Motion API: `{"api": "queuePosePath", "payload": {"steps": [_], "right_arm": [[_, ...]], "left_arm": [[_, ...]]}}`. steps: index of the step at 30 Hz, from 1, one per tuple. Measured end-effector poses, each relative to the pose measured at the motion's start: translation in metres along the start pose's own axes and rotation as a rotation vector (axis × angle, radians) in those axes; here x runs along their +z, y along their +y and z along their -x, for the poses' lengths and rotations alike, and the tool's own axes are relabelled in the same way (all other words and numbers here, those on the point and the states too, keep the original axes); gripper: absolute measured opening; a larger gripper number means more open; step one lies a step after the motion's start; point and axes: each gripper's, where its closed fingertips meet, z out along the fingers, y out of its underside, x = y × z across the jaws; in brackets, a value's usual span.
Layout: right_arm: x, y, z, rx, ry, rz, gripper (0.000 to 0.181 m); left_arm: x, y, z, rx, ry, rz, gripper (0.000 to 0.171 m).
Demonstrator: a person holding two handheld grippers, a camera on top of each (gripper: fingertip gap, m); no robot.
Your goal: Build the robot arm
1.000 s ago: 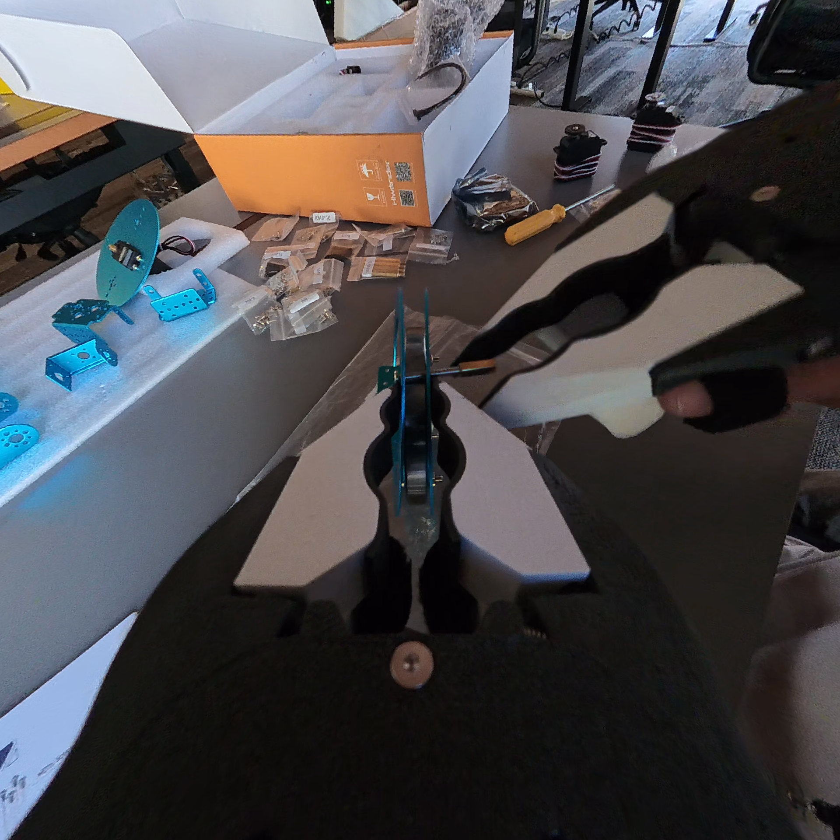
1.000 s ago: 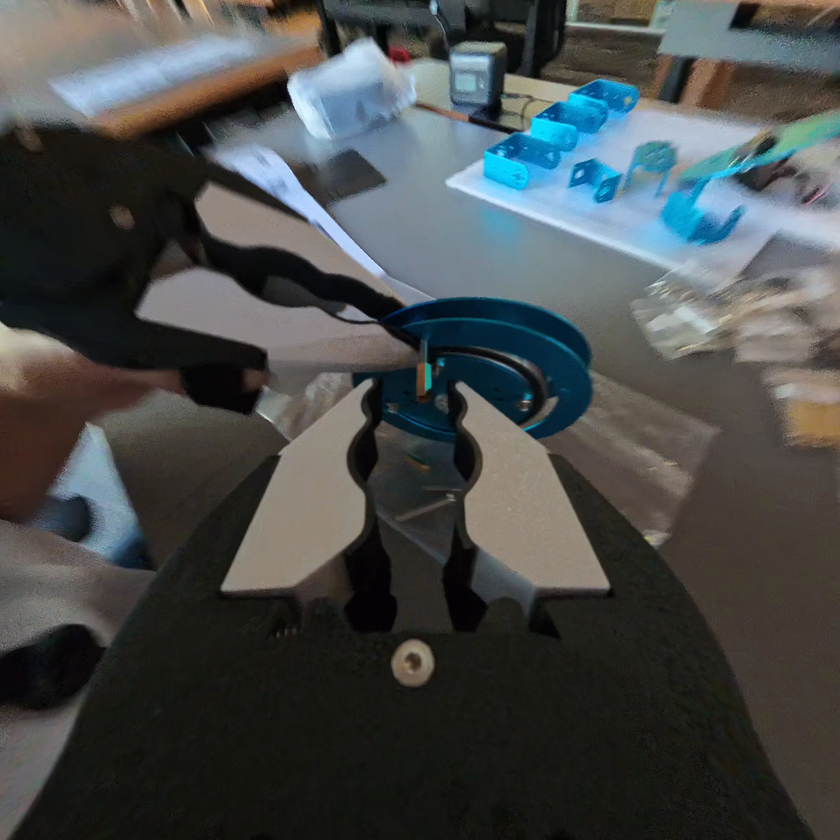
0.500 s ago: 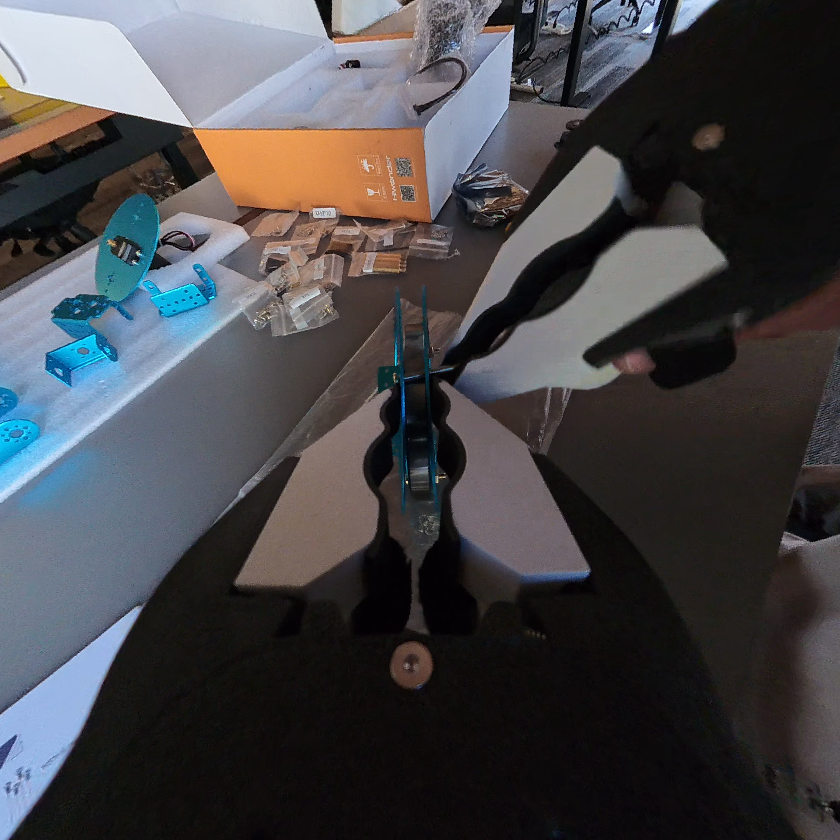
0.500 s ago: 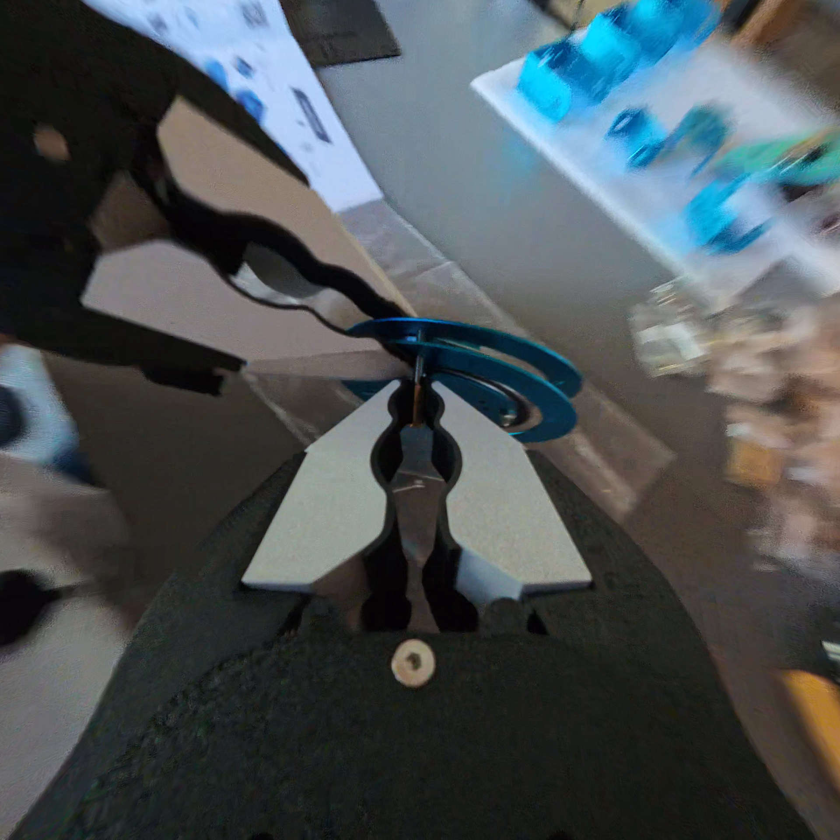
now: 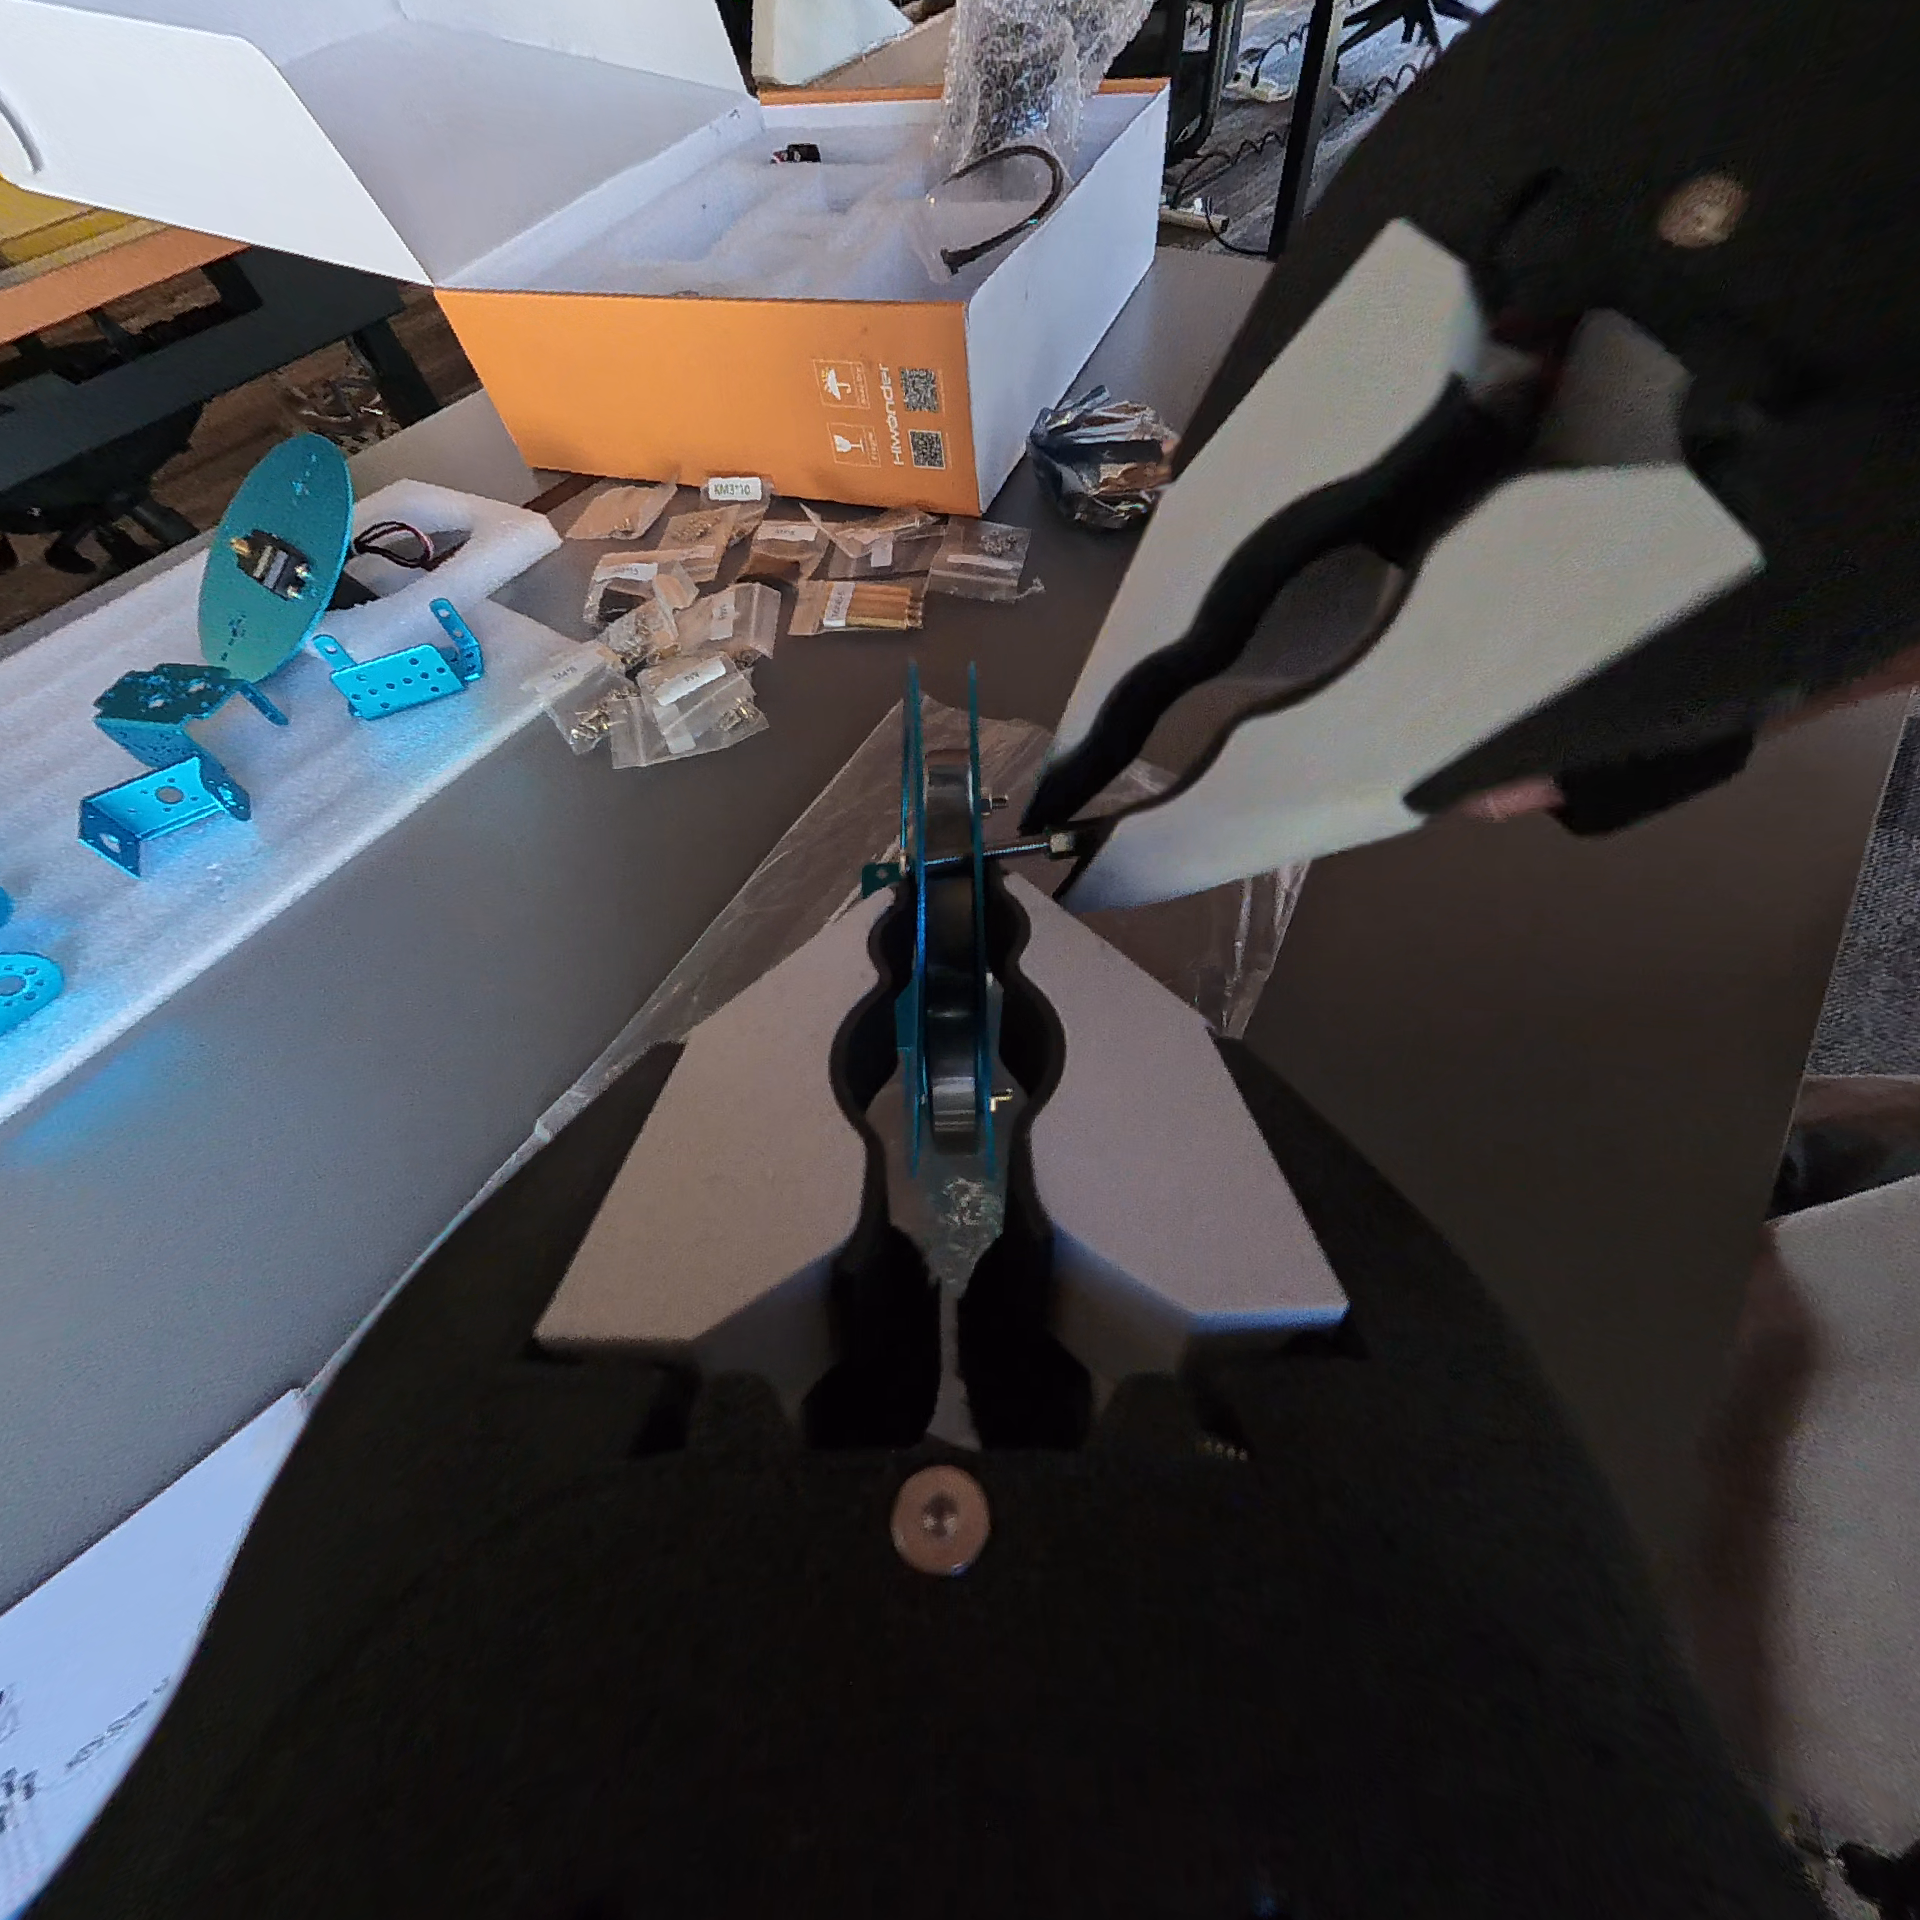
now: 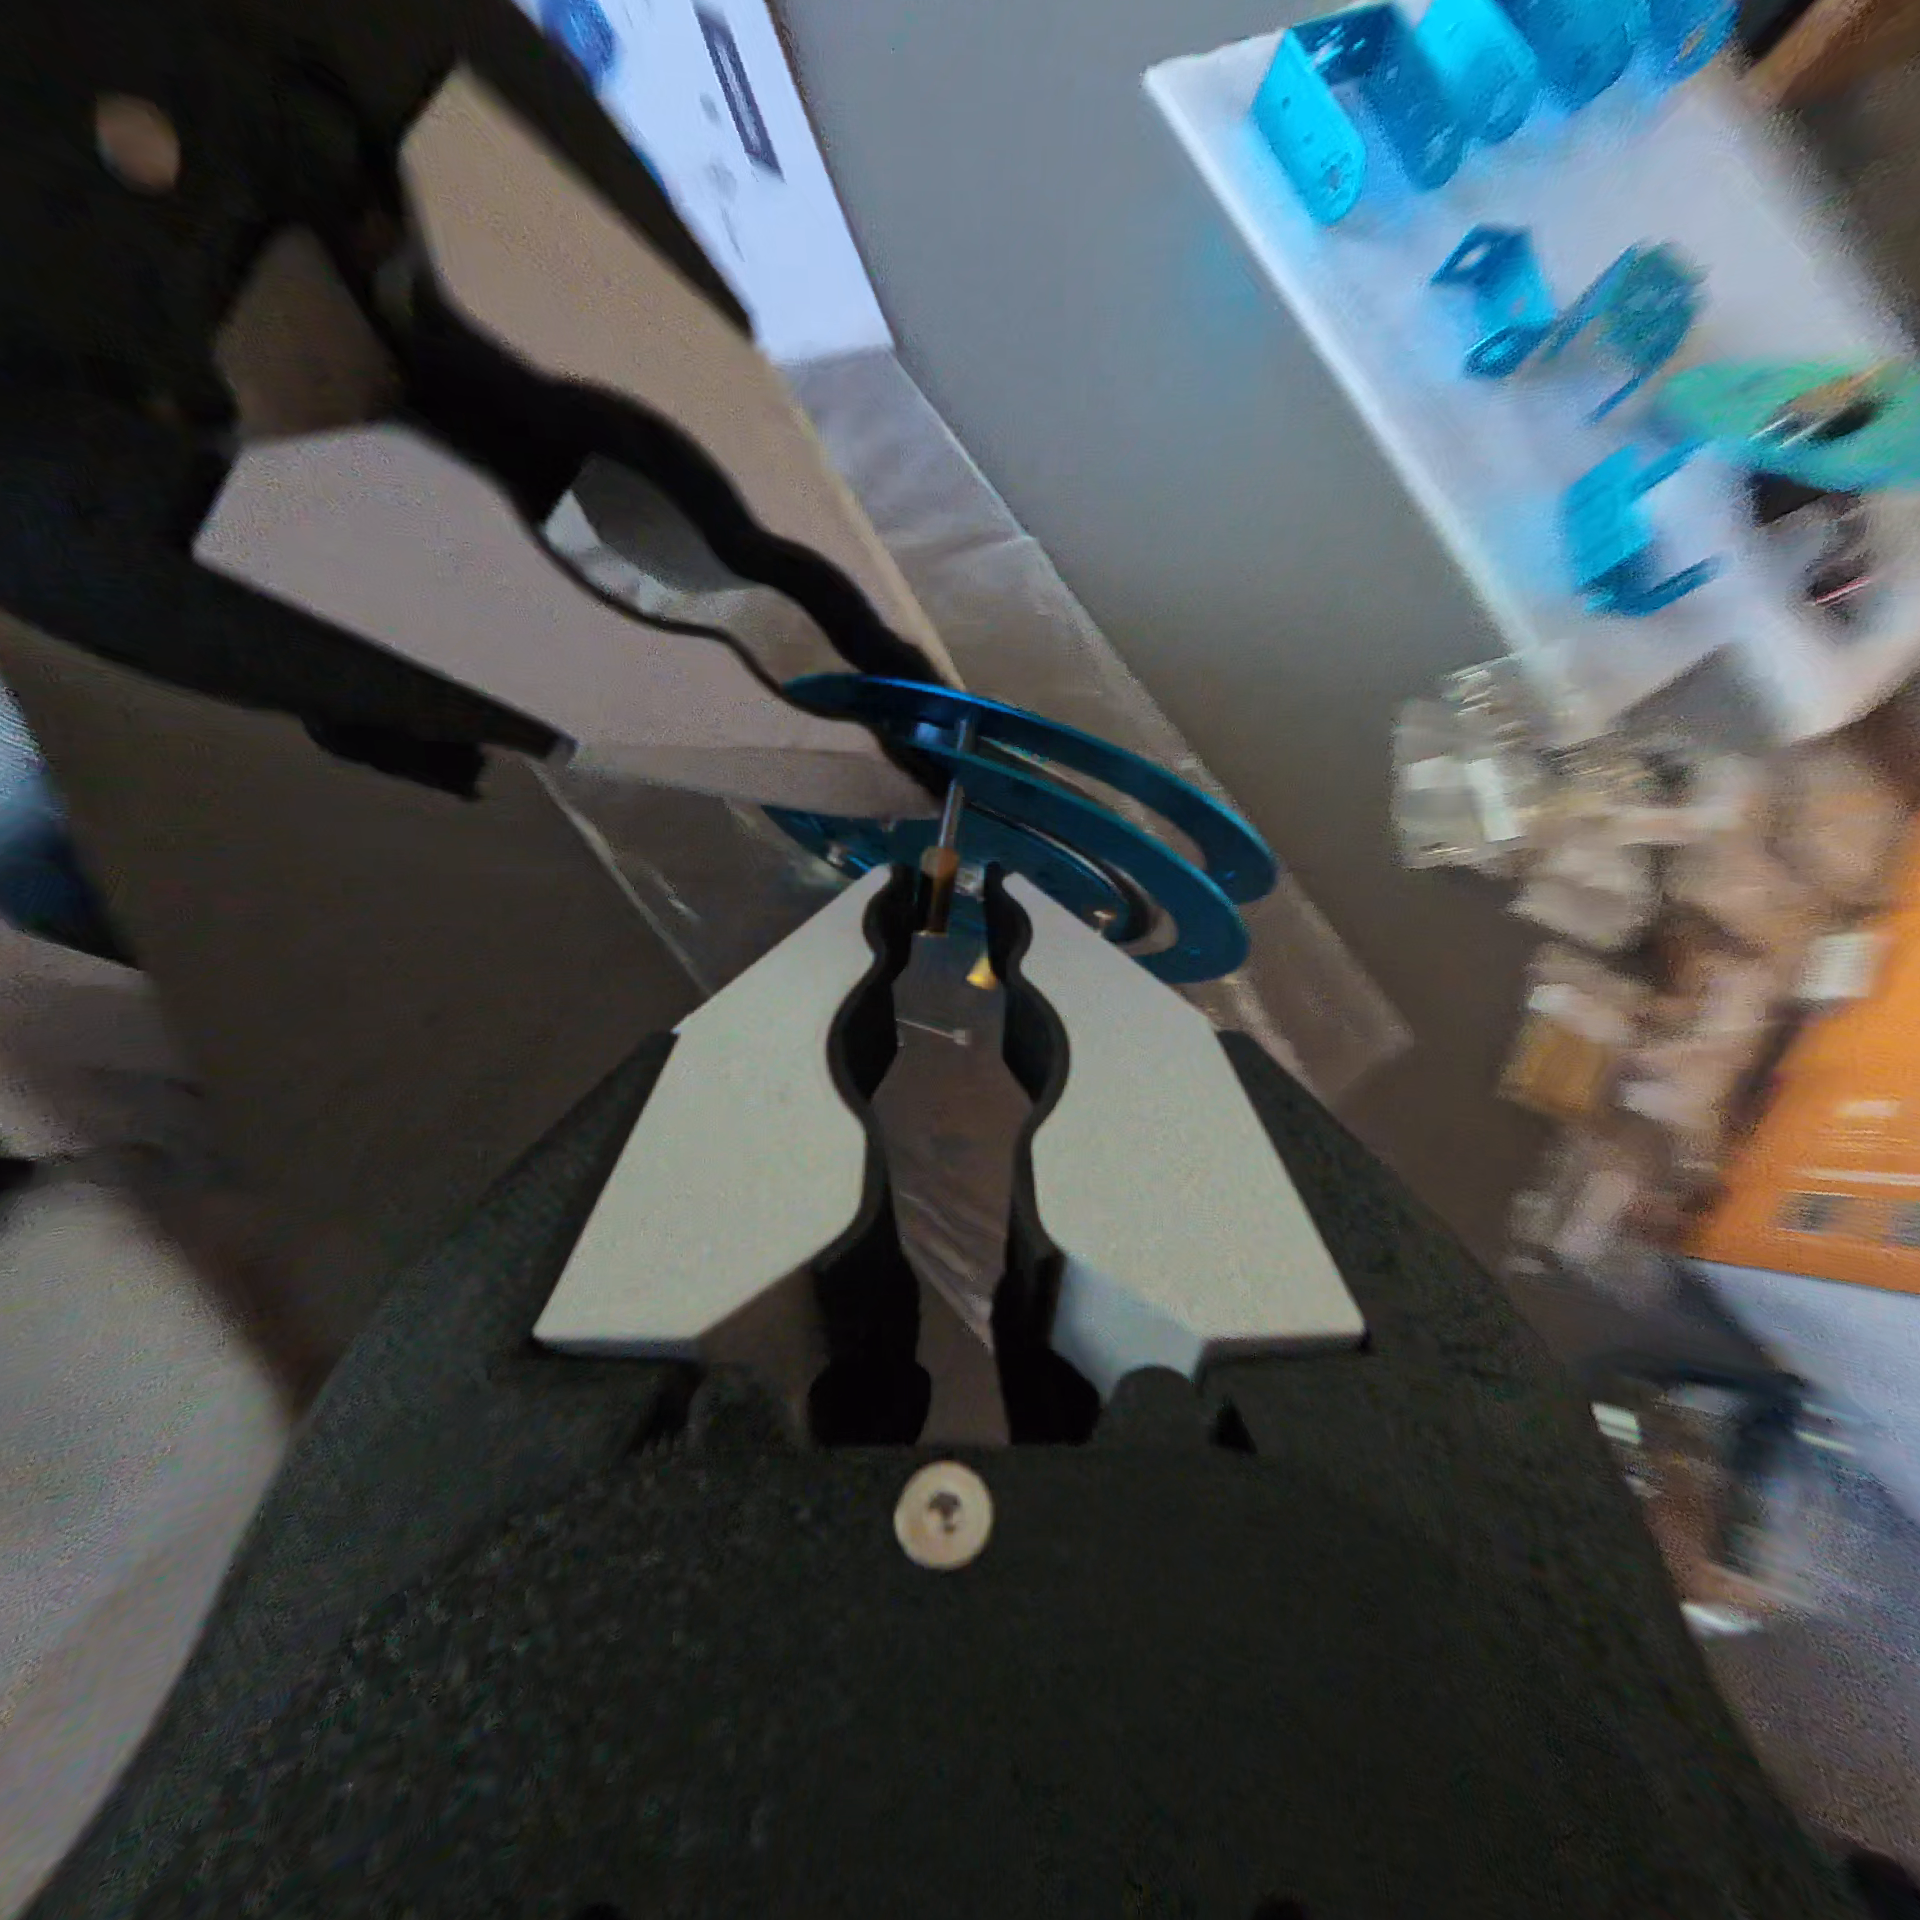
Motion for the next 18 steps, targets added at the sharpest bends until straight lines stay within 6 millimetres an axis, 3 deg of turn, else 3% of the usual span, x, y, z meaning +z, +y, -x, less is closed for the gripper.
{"api": "queuePosePath", "payload": {"steps": [3,5,7,12,14,17,18], "right_arm": [[0.000,0.000,0.001,-0.192,0.155,0.079,0.008],[0.000,-0.001,0.001,-0.174,0.137,0.094,0.006],[0.001,-0.003,0.005,0.015,-0.035,0.081,0.006],[-0.001,-0.013,0.019,0.790,-0.836,0.015,0.004],[-0.003,-0.017,0.020,0.992,-1.045,-0.008,0.004],[-0.003,-0.016,0.021,0.873,-0.955,-0.051,0.007],[-0.005,-0.016,0.021,0.782,-0.869,-0.060,0.019]], "left_arm": [[-0.001,0.001,-0.001,0.012,0.000,-0.001,0.012],[-0.002,0.002,0.001,0.014,-0.002,-0.004,0.012],[-0.003,0.002,0.003,-0.003,0.009,-0.017,0.012],[-0.004,0.004,0.006,-0.016,0.007,-0.043,0.012],[-0.004,0.004,0.007,-0.026,0.014,-0.037,0.012],[-0.005,0.005,0.008,-0.043,0.021,-0.036,0.012],[-0.005,0.006,0.010,-0.040,0.013,-0.034,0.012]]}}
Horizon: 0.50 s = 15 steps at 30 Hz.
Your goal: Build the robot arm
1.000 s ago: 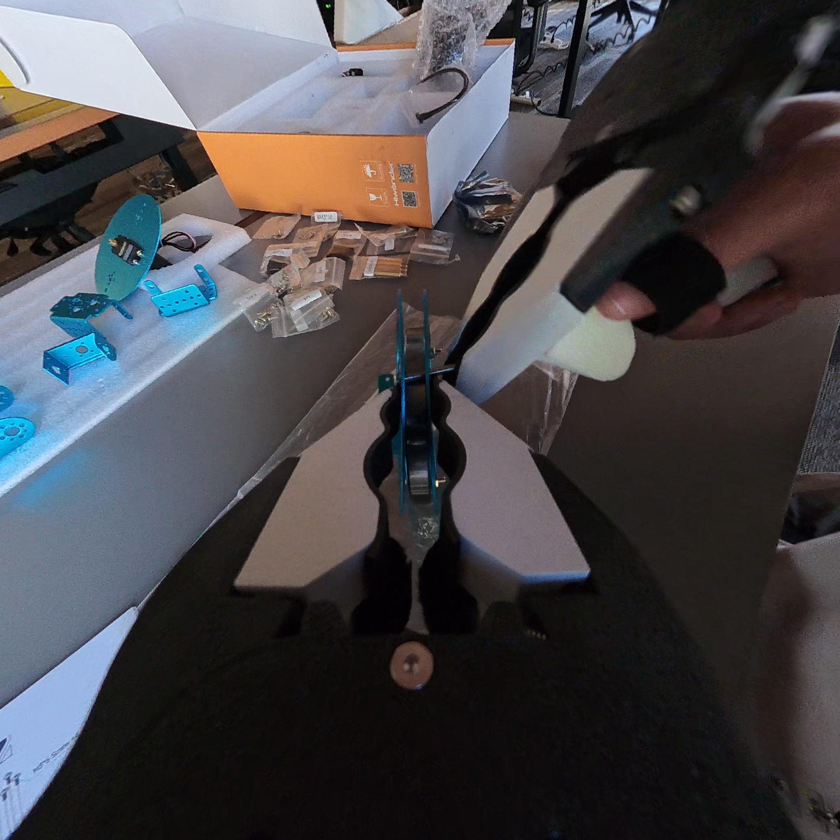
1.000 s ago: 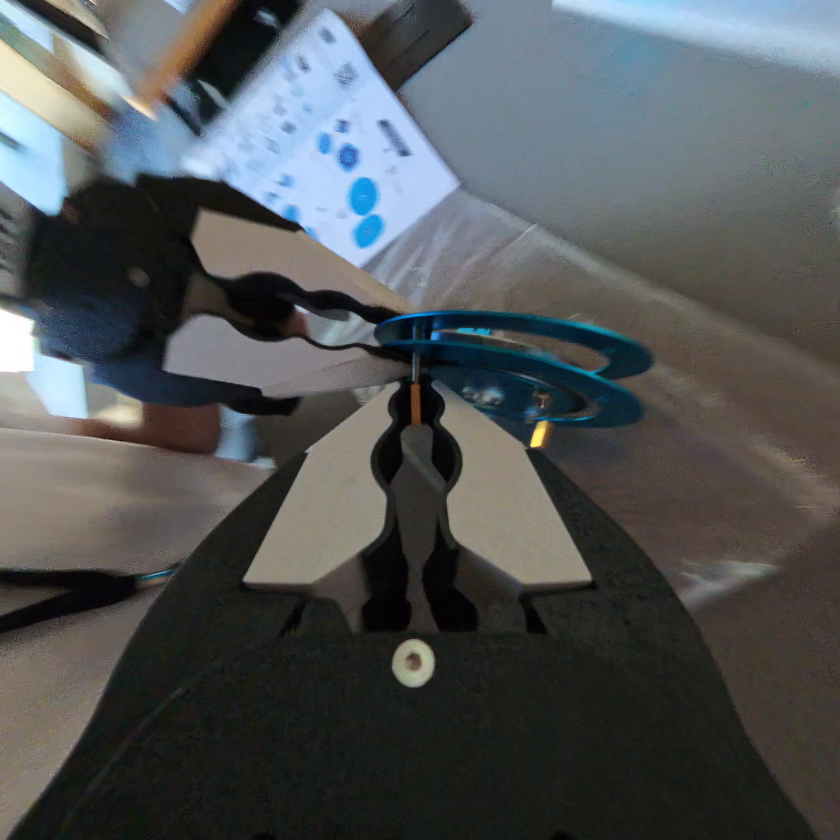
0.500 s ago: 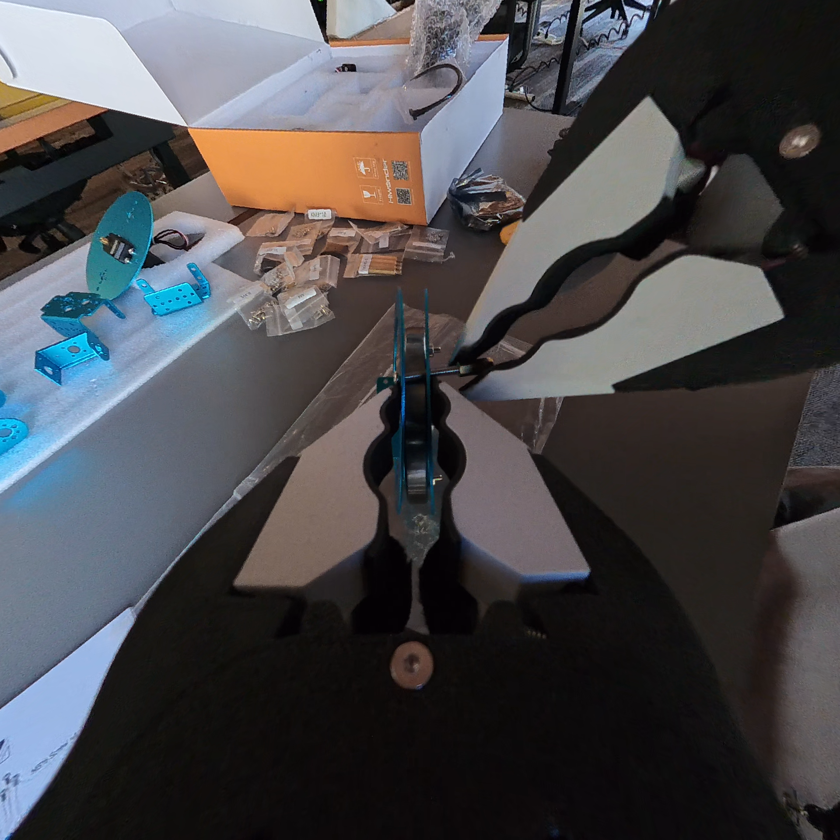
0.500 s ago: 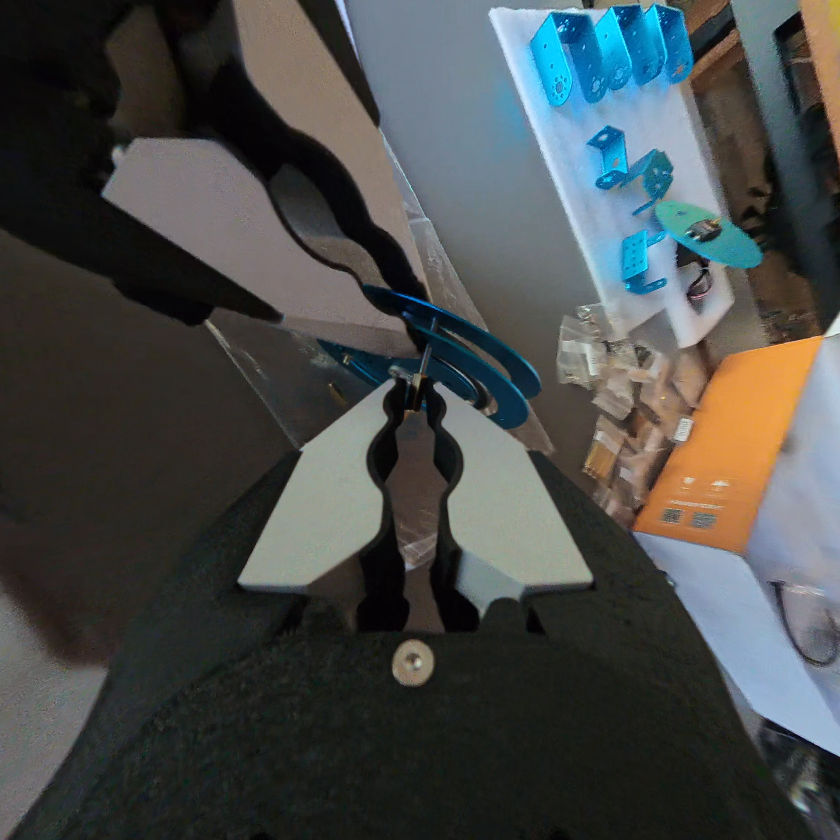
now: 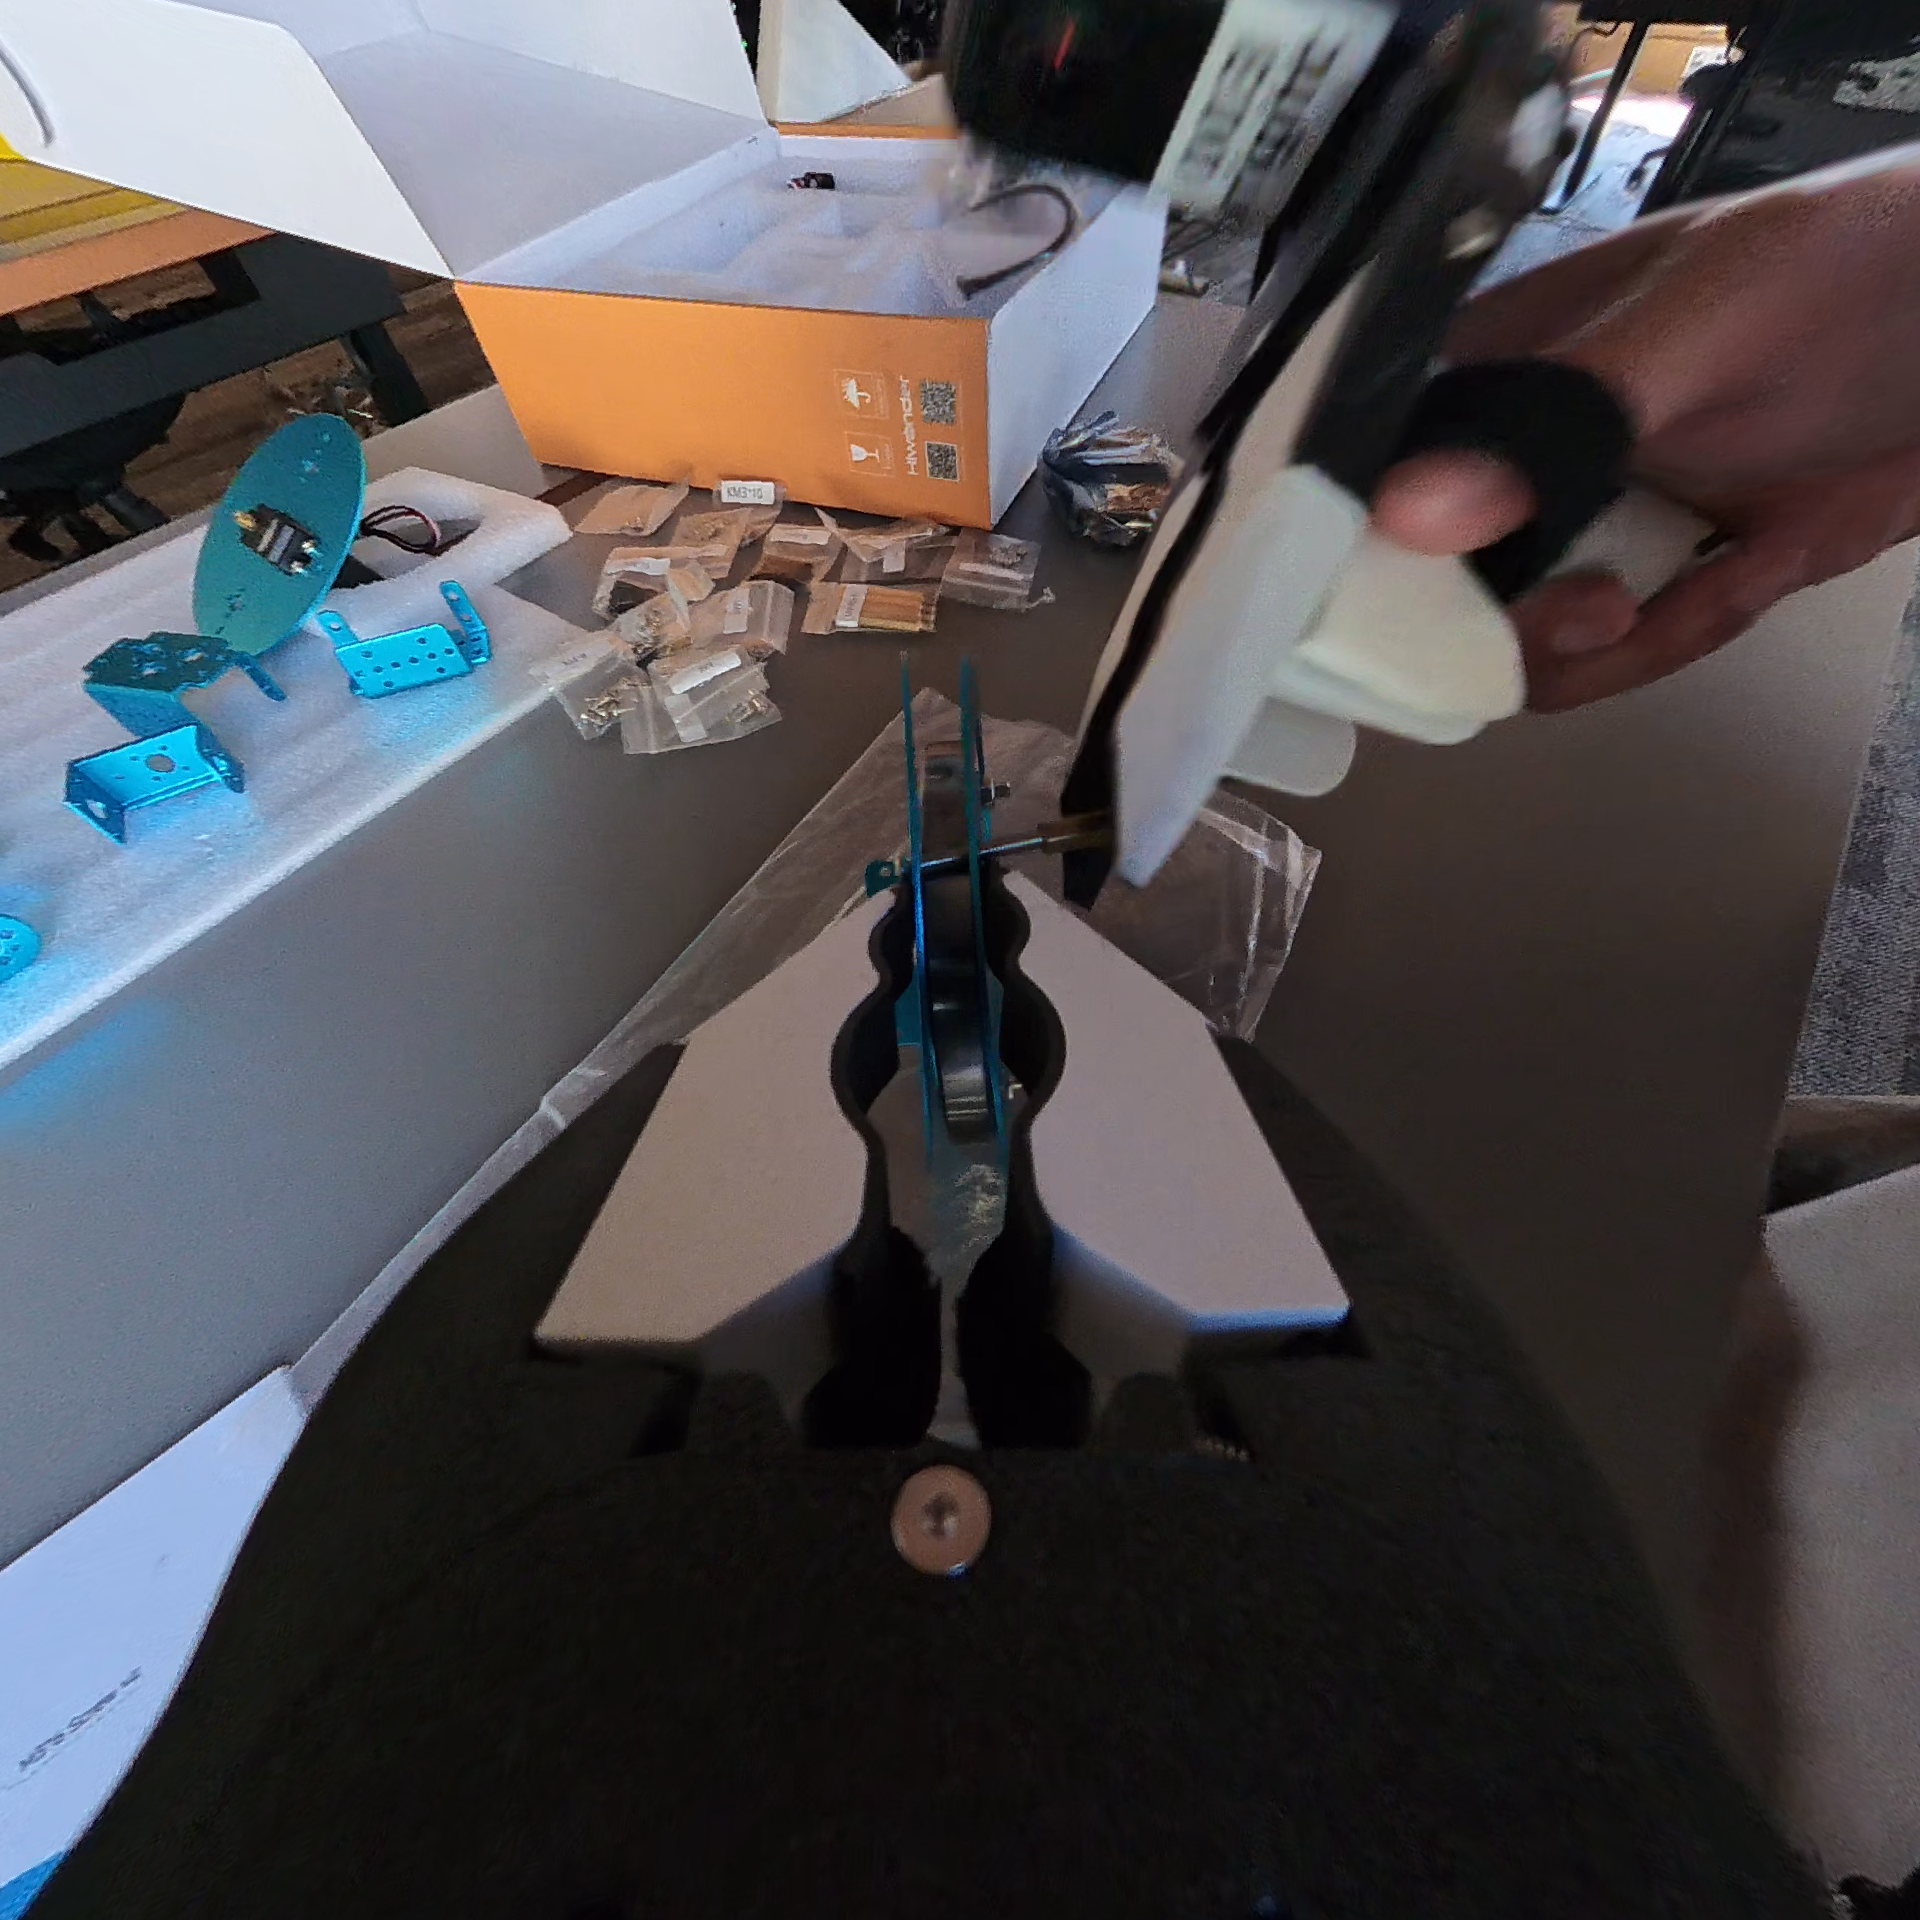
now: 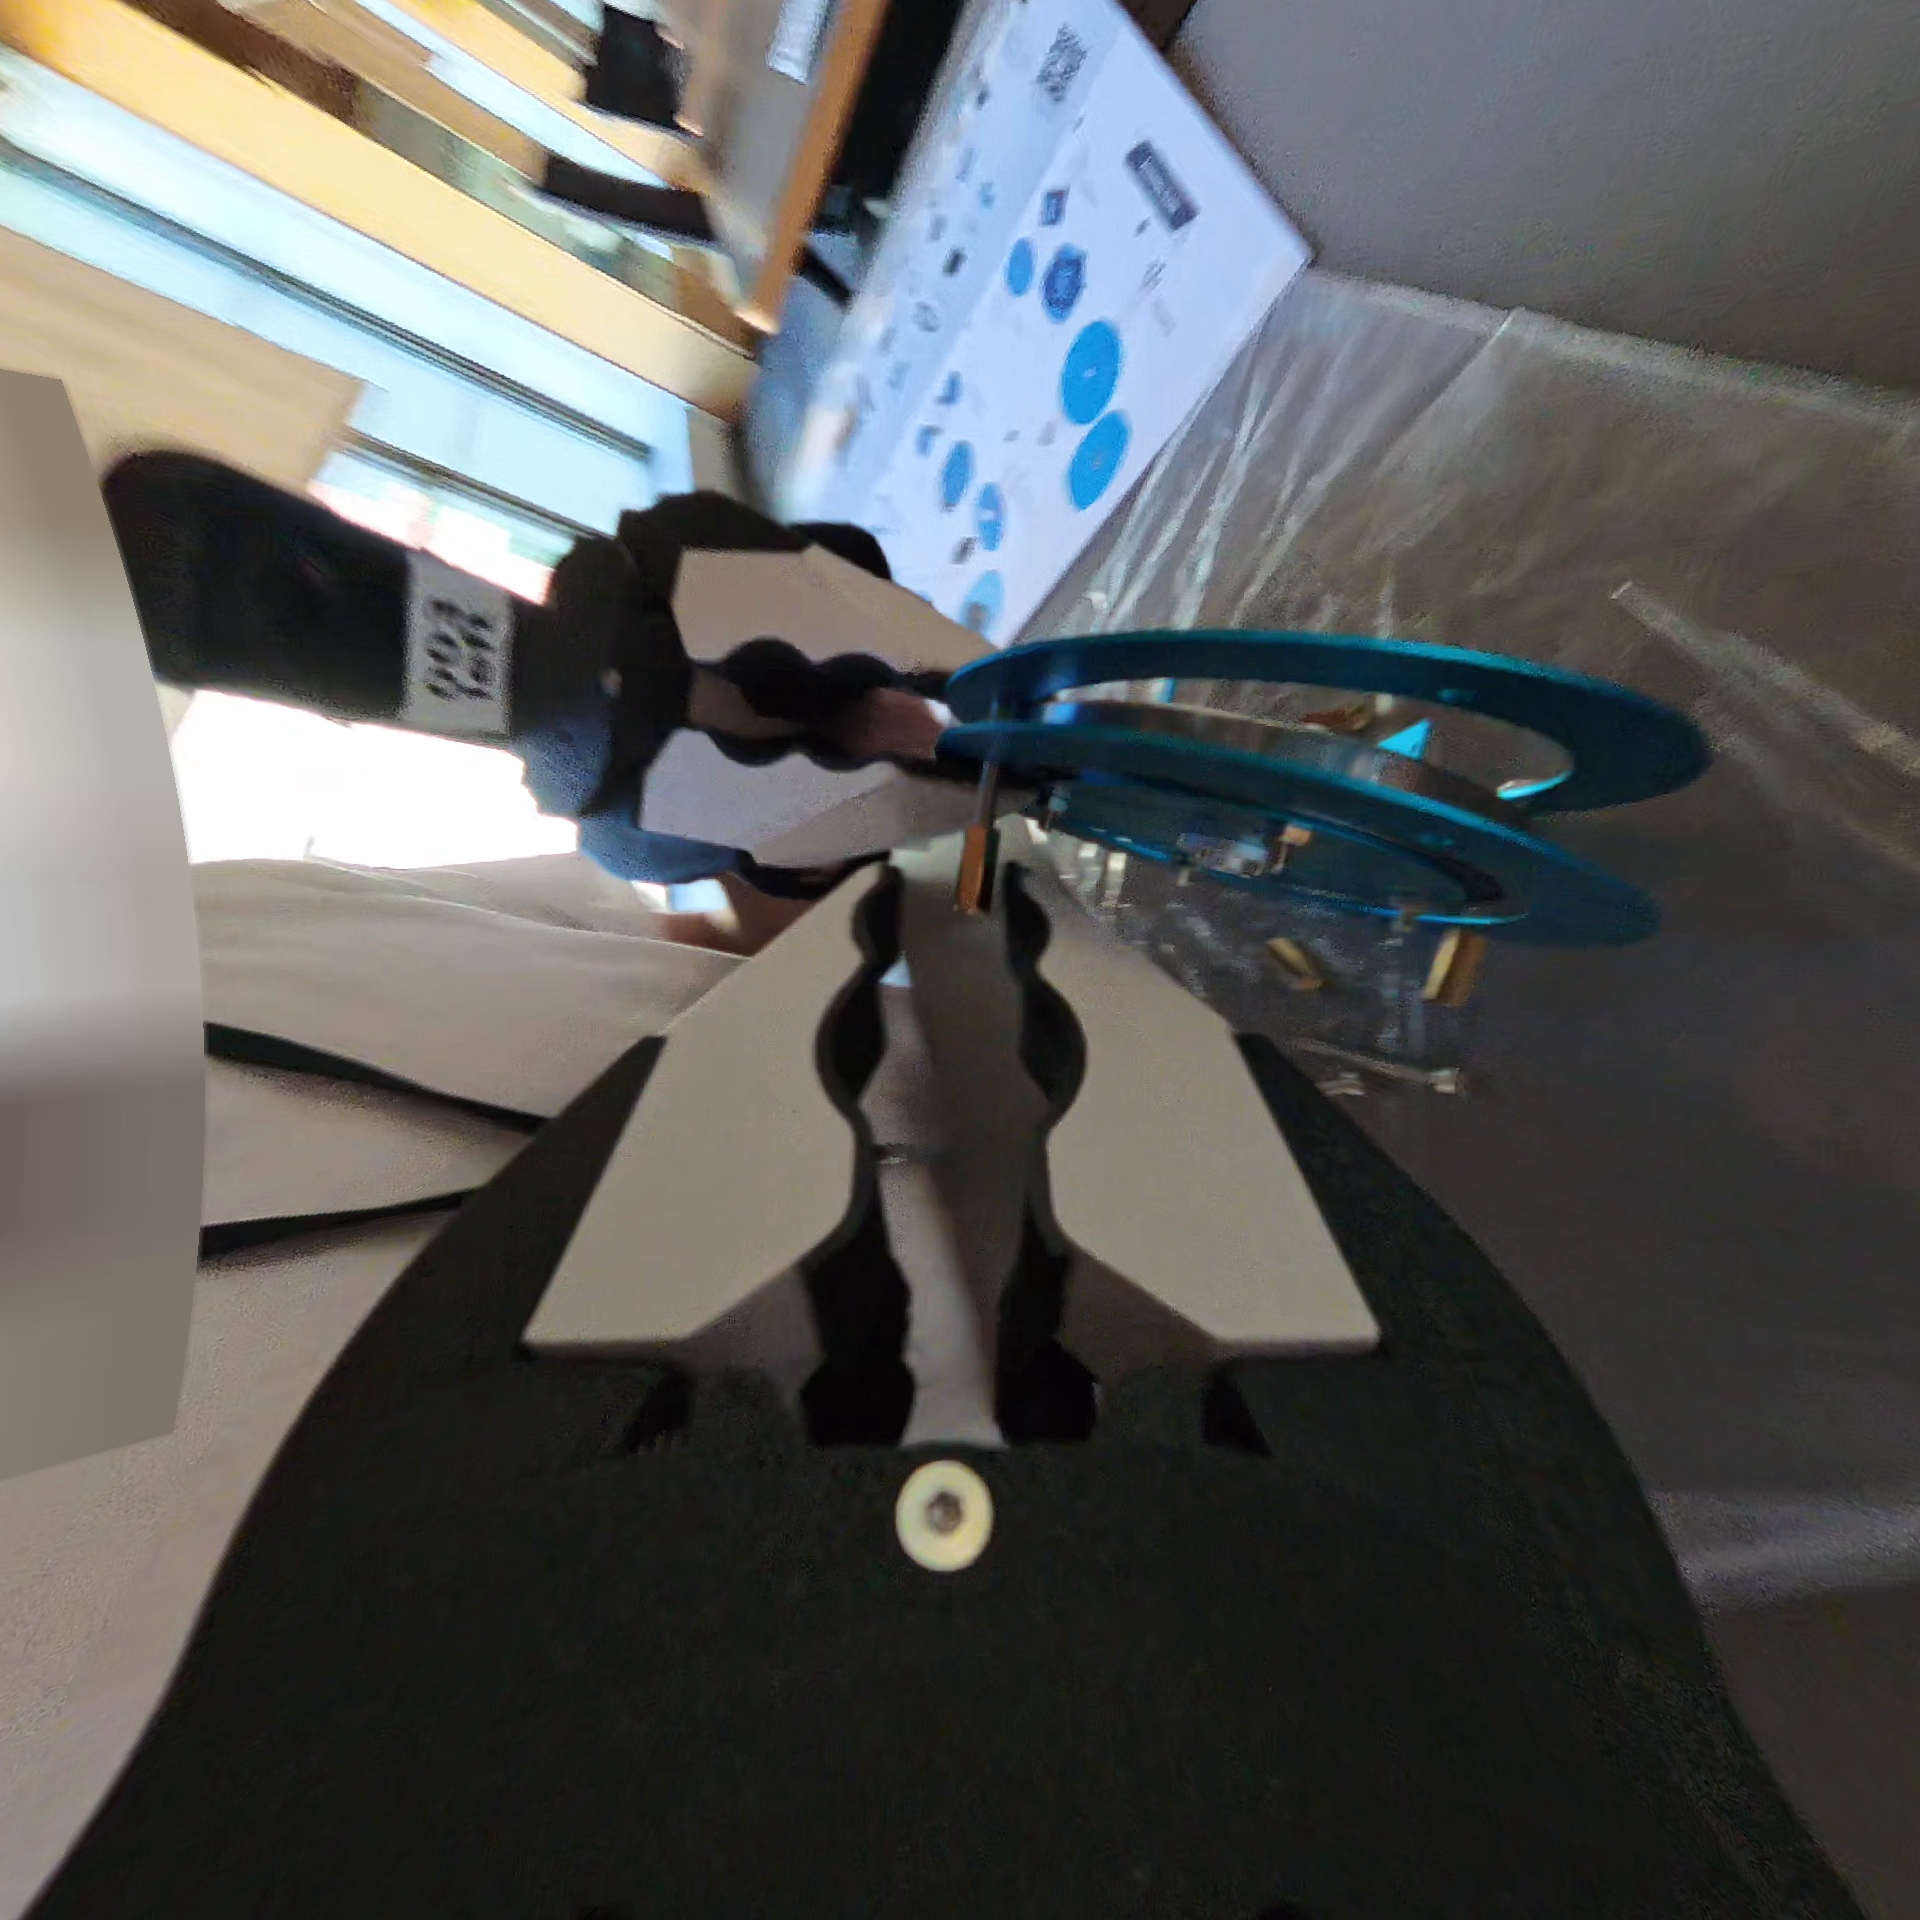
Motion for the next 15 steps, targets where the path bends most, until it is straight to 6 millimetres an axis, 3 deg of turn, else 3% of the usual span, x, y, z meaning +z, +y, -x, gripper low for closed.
{"api": "queuePosePath", "payload": {"steps": [2,6,10,12,15], "right_arm": [[-0.003,0.002,-0.004,-0.209,0.234,0.013,0.034],[-0.005,0.002,-0.010,-0.579,0.681,0.069,0.036],[-0.010,-0.008,-0.018,-0.841,0.974,0.126,0.006],[-0.009,-0.008,-0.018,-0.788,0.927,0.129,0.006],[-0.002,-0.005,-0.011,-0.335,0.465,0.034,0.005]], "left_arm": [[0.000,0.001,0.001,-0.003,0.000,0.005,0.012],[0.000,0.000,-0.001,-0.003,0.008,0.000,0.012],[0.001,-0.001,-0.002,0.014,0.001,0.005,0.012],[0.001,-0.001,-0.001,0.011,0.000,0.004,0.012],[-0.001,0.001,-0.001,0.016,0.000,-0.012,0.012]]}}
